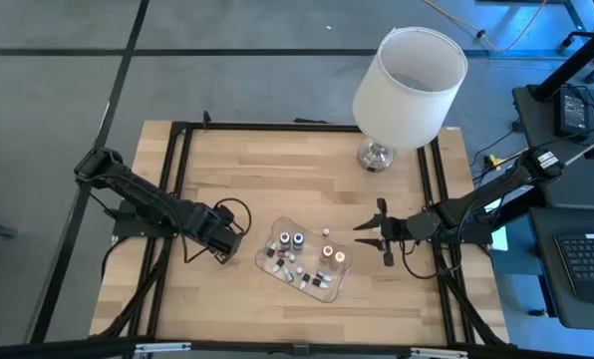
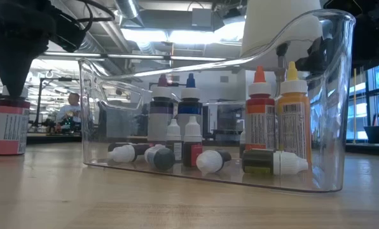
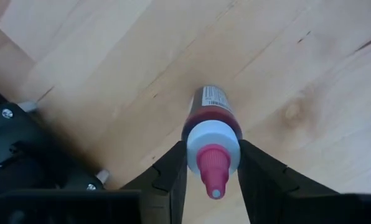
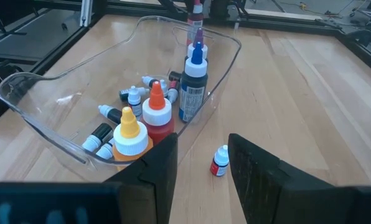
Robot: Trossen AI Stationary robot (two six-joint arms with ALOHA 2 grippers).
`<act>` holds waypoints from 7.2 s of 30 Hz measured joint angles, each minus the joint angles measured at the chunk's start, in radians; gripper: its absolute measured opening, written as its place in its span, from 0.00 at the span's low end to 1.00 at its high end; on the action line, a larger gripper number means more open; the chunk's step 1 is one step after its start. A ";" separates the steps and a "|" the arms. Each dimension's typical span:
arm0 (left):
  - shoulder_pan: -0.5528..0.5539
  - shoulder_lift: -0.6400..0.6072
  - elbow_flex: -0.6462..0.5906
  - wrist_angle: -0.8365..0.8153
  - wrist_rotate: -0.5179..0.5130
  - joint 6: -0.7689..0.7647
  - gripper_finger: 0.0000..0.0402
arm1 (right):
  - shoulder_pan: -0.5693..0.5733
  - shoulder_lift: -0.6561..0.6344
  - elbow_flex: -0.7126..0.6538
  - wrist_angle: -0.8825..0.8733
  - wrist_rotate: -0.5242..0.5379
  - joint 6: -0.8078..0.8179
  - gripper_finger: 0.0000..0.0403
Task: Pick & Place food coloring
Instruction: Put the big pink food coloring bottle into the container, then adjust the container, then put the small red food coloring bottle into the container
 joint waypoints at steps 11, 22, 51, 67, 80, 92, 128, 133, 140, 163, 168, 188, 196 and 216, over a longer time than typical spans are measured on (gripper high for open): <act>0.000 -0.040 0.112 -0.033 -0.061 0.021 0.28 | 0.000 0.000 0.000 0.000 0.000 -0.003 0.36; 0.000 -0.113 0.357 -0.078 -0.287 0.219 0.28 | 0.000 0.000 0.000 -0.001 0.000 -0.021 0.36; 0.249 0.519 1.033 0.049 0.089 1.173 0.28 | 0.000 0.000 0.000 -0.002 0.000 -0.023 0.36; 0.249 0.688 1.038 0.026 0.079 1.184 0.29 | 0.000 0.000 0.000 -0.009 0.000 -0.021 0.36; 0.249 0.773 1.037 0.018 0.058 1.190 0.31 | 0.000 0.000 0.000 -0.011 0.000 -0.020 0.36; 0.249 0.782 1.038 0.054 0.053 1.189 0.31 | 0.000 0.000 0.000 -0.011 0.000 -0.020 0.36; 0.265 0.801 1.120 -0.088 0.021 1.158 0.45 | 0.000 0.000 0.000 -0.017 -0.001 -0.019 0.36; 0.268 0.747 1.185 -0.153 -0.045 1.142 0.44 | 0.000 0.000 0.000 -0.018 -0.006 0.009 0.36; 0.240 0.628 1.184 -0.195 -0.073 1.202 0.44 | 0.063 0.006 0.000 -0.026 -0.155 0.059 0.36; 0.116 -0.208 -0.102 0.807 -0.146 0.946 0.45 | 0.298 0.296 0.046 0.088 0.141 0.371 0.36; 0.082 -0.280 -0.296 0.930 -0.187 0.842 0.45 | 0.295 0.440 0.145 0.088 0.141 0.381 0.36; 0.031 -0.245 -0.567 1.237 -0.121 0.709 0.45 | 0.148 0.657 0.296 0.042 0.191 0.344 0.36; -0.043 -0.247 -0.567 1.216 -0.124 0.603 0.44 | 0.030 0.657 0.296 0.053 0.118 0.266 0.36; -0.144 -0.531 -0.567 0.901 -0.316 0.568 0.44 | 0.095 0.330 0.285 -0.392 0.103 0.342 0.36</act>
